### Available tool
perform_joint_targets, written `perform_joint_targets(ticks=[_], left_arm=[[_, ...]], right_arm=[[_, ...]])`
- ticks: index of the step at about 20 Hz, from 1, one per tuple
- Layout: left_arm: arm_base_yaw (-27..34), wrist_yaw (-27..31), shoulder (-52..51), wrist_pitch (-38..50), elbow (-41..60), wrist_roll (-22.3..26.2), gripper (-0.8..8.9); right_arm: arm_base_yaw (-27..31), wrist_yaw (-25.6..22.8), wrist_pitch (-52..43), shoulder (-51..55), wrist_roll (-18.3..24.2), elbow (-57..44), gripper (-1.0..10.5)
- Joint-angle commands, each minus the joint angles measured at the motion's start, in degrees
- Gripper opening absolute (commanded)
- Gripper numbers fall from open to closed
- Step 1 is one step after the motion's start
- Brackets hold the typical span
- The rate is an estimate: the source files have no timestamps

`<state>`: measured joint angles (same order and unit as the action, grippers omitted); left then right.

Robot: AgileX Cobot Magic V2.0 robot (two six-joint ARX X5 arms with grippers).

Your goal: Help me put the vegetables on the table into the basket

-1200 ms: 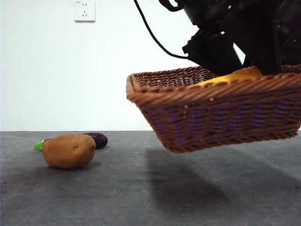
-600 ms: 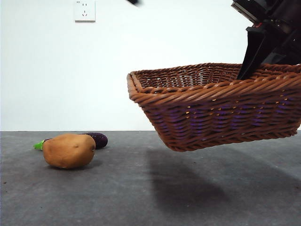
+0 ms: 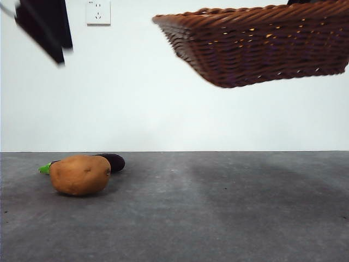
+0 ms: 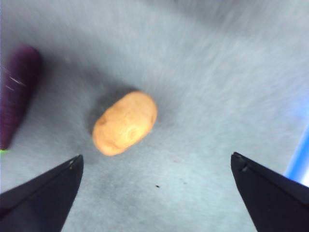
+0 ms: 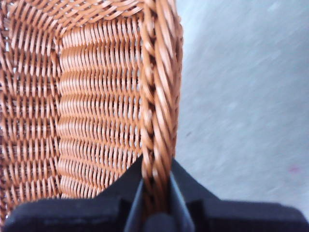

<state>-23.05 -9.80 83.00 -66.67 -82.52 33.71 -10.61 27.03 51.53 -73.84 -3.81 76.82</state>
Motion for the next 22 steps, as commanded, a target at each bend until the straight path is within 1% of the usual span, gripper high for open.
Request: perform_joint_targets(ticks=[1,3,4,10,14,22], left_arm=[[0.4,0.2,3.5,3.1,0.9,2.8,5.39],[0.4,1.5,7.0,6.0,0.9,3.3,5.40],[0.4,1.6,8.8,6.4,0.9,4.3,5.40],[0.5,2.3,18.4,8.4,0.9,5.2,5.40],[0.8,2.0,21.6,10.0,0.9,6.0,5.40],[1.9,1.9,25.6,11.3,0.9,5.9,5.30]], right_arm=[[1.4,0.7,1.0,0.5,1.7,1.6,-0.1],[2.5,0.7,2.5,0.5,3.2,1.7,-0.1],[2.9,0.7,3.1,0.5,4.0,1.7,-0.1],[4.8,2.5,3.0,0.5,5.5,1.7,-0.1],[5.1,3.1,2.5,0.5,5.8,1.7,-0.1],[5.1,3.0,2.1,0.5,6.1,1.7,-0.1]])
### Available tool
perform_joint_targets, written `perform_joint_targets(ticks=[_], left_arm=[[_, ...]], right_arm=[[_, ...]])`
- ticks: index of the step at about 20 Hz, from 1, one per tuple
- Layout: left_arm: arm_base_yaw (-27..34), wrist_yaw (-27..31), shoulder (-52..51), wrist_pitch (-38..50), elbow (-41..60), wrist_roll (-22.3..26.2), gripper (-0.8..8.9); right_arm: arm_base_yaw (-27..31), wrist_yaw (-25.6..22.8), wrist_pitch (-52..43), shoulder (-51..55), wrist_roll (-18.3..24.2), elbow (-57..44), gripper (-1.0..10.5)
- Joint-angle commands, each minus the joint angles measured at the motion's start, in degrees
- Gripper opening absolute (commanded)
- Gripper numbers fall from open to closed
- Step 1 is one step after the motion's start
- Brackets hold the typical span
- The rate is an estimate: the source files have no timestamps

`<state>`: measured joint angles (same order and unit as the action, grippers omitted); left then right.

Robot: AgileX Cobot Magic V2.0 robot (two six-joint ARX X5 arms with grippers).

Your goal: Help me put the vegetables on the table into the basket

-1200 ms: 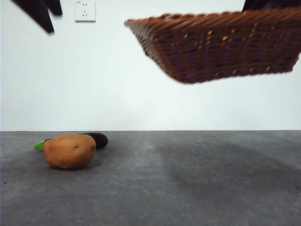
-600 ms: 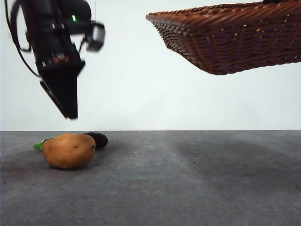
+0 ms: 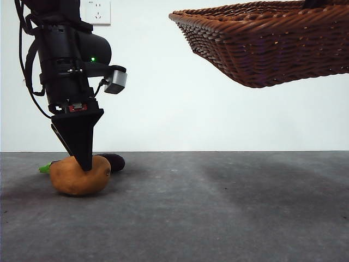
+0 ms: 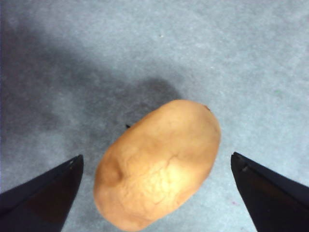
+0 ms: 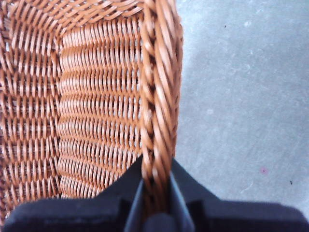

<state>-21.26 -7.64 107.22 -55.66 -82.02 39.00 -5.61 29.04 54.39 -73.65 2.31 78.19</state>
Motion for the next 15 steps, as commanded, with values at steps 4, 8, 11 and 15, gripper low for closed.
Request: perform_joint_targets(ticks=[4,8,11,15], left_arm=[[0.3,-2.1,1.8,0.8,1.5,0.0,4.32],[0.5,-1.7,1.8,1.0,1.9,0.0,2.85],[0.8,-1.8,1.8,0.5,1.9,-0.5,1.45],[1.6,-1.7,1.8,0.0,1.9,-2.8,0.10]], right_arm=[[0.1,1.0,-0.7,0.3,-0.1,0.3,-0.1],[0.1,1.0,-0.5,0.3,-0.1,0.3,-0.1],[0.1,1.0,-0.4,0.3,-0.2,0.3,-0.1],[0.1,1.0,-0.2,0.3,-0.6,0.3,-0.1]])
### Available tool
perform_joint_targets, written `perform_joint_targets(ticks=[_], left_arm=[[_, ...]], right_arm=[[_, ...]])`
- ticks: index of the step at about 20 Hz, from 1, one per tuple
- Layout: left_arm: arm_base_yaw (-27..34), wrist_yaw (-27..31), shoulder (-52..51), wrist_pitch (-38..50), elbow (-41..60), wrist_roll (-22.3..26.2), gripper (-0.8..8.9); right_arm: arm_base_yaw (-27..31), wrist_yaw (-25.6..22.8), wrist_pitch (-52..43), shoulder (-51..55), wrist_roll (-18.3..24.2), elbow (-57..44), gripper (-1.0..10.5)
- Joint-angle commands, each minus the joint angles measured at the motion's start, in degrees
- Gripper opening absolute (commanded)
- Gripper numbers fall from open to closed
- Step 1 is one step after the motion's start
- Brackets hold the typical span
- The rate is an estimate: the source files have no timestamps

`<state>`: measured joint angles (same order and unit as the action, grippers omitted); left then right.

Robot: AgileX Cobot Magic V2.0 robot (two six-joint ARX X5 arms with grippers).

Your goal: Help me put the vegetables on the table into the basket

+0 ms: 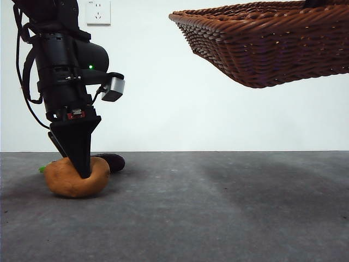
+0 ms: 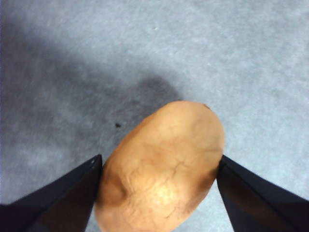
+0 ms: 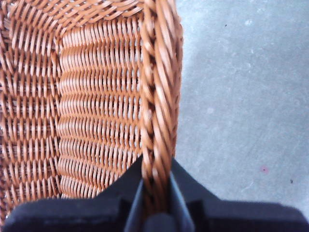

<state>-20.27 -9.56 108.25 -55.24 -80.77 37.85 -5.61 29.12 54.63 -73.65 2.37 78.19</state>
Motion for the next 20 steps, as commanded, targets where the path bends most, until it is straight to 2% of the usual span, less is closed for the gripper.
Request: perform_joint_targets(ticks=[1,4,7,12,16,18,20], left_arm=[[0.9,0.2,0.7,-0.5,0.7,-2.3,-0.08],[1.8,-0.3,-0.9,-0.9,0.7,-3.7,-0.06],[2.2,-3.8,-6.5,-0.6,0.7,-5.0,-0.06],[0.9,-11.4,-23.6,1.5,0.7,-9.4,-0.06],[-5.4,-11.9,-34.9,2.2,0.7,-10.8,-0.06],[-10.6,-11.8,-37.0,3.0,0.7,-11.1,-0.06],[-15.6,-11.1,-36.5,4.3,0.7,-13.4,-0.06]], right_arm=[[0.1,0.9,-0.4,0.3,-0.8,0.3,-0.1],[0.1,-0.4,1.1,0.3,-0.8,0.3,-0.1],[0.1,-2.4,2.4,0.3,-1.0,0.2,-0.1],[0.0,-2.7,0.6,-0.5,-4.6,-3.8,-0.1],[-0.2,-0.8,-4.4,-0.5,-8.5,-11.3,-0.1],[-1.9,0.3,-8.5,-0.5,-11.5,-14.9,-0.1],[-4.8,0.3,-11.8,-0.5,-13.6,-17.5,-0.1]])
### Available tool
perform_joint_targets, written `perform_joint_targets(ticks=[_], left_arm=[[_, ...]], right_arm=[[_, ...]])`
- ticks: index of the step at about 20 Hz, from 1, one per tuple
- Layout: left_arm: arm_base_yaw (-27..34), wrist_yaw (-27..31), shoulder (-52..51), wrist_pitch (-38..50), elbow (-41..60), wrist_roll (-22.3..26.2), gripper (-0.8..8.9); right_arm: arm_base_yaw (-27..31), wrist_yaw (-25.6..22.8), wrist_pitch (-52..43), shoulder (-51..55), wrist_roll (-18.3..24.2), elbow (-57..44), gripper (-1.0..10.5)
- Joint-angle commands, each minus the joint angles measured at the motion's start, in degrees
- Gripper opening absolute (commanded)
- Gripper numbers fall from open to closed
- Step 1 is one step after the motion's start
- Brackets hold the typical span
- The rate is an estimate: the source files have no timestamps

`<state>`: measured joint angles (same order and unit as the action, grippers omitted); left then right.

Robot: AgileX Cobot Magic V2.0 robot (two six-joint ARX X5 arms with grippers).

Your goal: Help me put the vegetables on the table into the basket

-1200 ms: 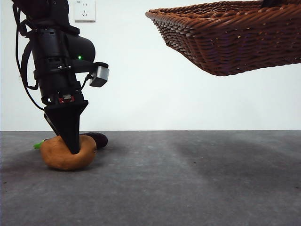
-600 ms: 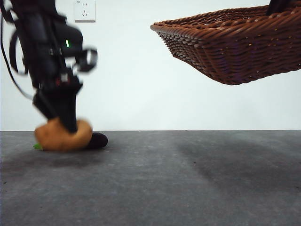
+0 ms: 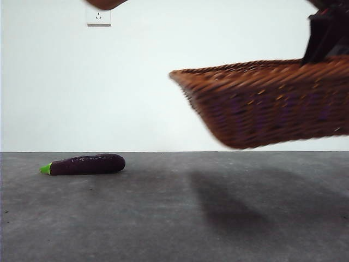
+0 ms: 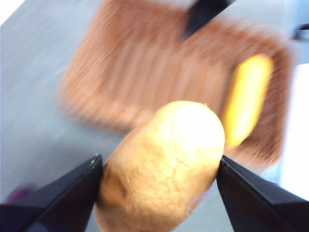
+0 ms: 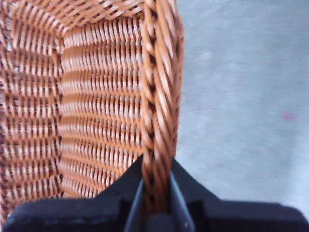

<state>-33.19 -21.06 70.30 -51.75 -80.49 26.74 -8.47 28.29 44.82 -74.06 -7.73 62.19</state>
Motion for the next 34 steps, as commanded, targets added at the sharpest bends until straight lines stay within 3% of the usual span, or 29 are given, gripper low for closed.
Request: perform_joint_targets(ticks=[1,5,8,12,13,14,15,16,24,26,29,31,34], left_arm=[[-5.0,0.5,2.6,1.7,0.4,-3.0,-0.06],[-11.2,2.3,10.7,4.9,0.4,-4.7,-0.06],[-12.5,3.3,16.9,5.6,0.4,-5.9,-0.06],[-12.5,3.0,23.2,6.0,0.4,-11.4,0.02],[-12.5,2.6,23.6,5.6,0.4,-11.8,0.39],[-12.6,2.6,23.6,5.5,0.4,-11.8,1.82],[-12.9,2.7,23.4,5.5,0.4,-11.8,3.98],[-13.0,2.7,23.1,5.3,0.4,-11.8,5.30],[-12.5,2.9,18.6,4.6,-0.4,-11.6,5.33],[-11.1,3.9,15.2,4.7,-0.7,-10.3,5.33],[-5.8,14.5,9.4,5.0,-1.7,-6.6,5.33],[0.6,20.1,7.4,5.1,-2.4,-0.8,5.33],[11.2,18.8,9.0,5.1,-2.5,4.4,5.32]], right_arm=[[-4.0,0.8,-2.9,-0.1,-4.3,-2.1,-0.1],[-9.3,0.2,-7.0,-0.1,-8.8,-2.1,-0.1],[-10.7,-1.2,-7.7,-0.1,-10.1,-2.1,-0.1],[-10.7,-1.3,-7.3,-0.1,-10.1,-2.1,-0.1],[-10.7,-1.5,-7.4,-0.1,-10.0,-2.1,-0.1],[-10.7,-2.0,-7.4,-0.1,-10.0,-2.1,-0.1],[-10.7,-2.4,-7.5,-0.1,-10.0,-2.1,-0.1],[-10.7,-2.4,-7.5,-0.1,-9.9,-2.1,-0.1],[-10.7,-2.4,-7.3,-0.1,-8.6,-2.1,-0.1],[-10.7,-2.4,-7.4,-0.1,-8.2,-2.1,-0.1],[-10.6,-2.8,-7.5,-0.1,-7.0,-2.1,-0.1],[-10.6,-3.7,-7.5,0.0,-5.8,-2.1,-0.1],[-10.5,-3.6,-7.5,0.0,-3.9,-2.0,-0.1]])
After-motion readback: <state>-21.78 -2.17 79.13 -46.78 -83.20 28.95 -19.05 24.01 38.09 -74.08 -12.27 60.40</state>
